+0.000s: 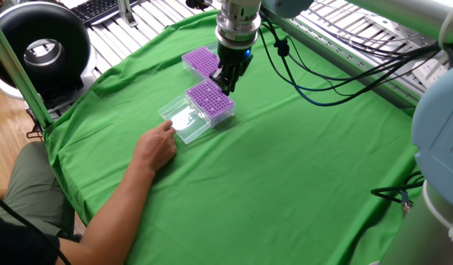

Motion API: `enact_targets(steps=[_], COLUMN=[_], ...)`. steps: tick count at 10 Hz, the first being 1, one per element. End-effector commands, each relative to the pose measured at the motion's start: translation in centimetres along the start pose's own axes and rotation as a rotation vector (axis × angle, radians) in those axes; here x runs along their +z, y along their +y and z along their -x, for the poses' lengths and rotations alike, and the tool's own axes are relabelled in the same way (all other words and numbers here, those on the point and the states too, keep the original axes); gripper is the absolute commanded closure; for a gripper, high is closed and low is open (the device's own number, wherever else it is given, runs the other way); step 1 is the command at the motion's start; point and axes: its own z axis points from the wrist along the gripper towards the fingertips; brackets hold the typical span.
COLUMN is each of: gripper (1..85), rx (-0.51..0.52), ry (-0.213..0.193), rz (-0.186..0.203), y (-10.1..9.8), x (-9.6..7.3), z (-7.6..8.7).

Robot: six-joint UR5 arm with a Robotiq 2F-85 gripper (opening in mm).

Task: Insert a small pipette tip into the holder for small pipette tips

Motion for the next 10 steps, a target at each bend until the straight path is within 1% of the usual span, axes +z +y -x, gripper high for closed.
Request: enact_targets(steps=[1, 4, 10], gripper=[63.7, 63.7, 63.7], rx=[0.000, -0.004, 0.000], ry=[0.000, -0.002, 0.003], rz=[0.007, 0.008, 0.009], y=[-0.4, -0.6, -0.3], x=[0.9, 1.6, 2.1], z=[-0.3, -0.6, -0.7])
